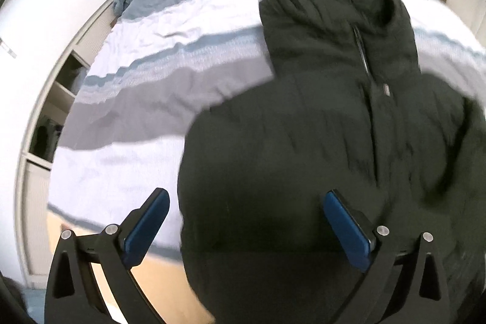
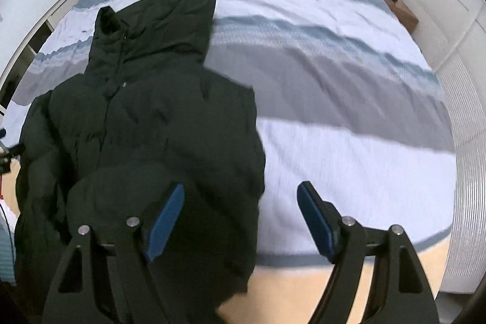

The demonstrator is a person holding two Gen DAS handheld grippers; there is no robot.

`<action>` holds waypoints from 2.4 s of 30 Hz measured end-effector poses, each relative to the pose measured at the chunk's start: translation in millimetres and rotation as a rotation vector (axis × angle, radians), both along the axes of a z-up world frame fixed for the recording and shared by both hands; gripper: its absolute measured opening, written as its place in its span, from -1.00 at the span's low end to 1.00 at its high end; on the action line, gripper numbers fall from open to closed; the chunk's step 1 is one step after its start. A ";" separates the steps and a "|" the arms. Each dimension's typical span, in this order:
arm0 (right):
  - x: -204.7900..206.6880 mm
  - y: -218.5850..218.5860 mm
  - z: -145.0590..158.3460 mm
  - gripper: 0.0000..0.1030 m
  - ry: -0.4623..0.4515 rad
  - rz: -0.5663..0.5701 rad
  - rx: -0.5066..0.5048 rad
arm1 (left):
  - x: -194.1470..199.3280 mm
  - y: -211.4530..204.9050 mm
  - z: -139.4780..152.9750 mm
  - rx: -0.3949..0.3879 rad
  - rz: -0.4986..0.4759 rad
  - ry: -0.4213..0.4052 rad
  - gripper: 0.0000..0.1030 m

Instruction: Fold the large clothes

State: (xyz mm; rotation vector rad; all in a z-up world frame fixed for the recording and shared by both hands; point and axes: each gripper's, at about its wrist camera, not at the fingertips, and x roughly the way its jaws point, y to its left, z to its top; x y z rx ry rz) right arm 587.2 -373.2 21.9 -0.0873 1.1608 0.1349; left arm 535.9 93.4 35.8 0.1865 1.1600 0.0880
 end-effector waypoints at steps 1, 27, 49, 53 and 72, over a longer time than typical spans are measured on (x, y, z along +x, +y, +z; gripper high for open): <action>10.9 1.6 2.3 0.48 -0.011 0.005 0.004 | 12.1 5.8 2.4 -0.022 0.004 -0.004 0.95; 307.4 72.3 -57.0 0.48 -0.070 0.014 0.365 | 305.8 38.3 -77.8 -0.699 0.033 -0.011 0.95; 275.1 89.3 -5.4 -0.67 -0.003 0.073 0.357 | 241.6 1.2 -22.2 -0.648 -0.026 -0.009 -0.62; 225.3 88.9 27.9 -0.67 -0.025 0.105 0.356 | 198.0 2.0 1.7 -0.625 -0.052 -0.023 -0.62; 32.9 72.6 -44.9 -0.67 0.008 0.096 0.410 | 42.2 0.0 -61.7 -0.504 -0.118 -0.038 -0.51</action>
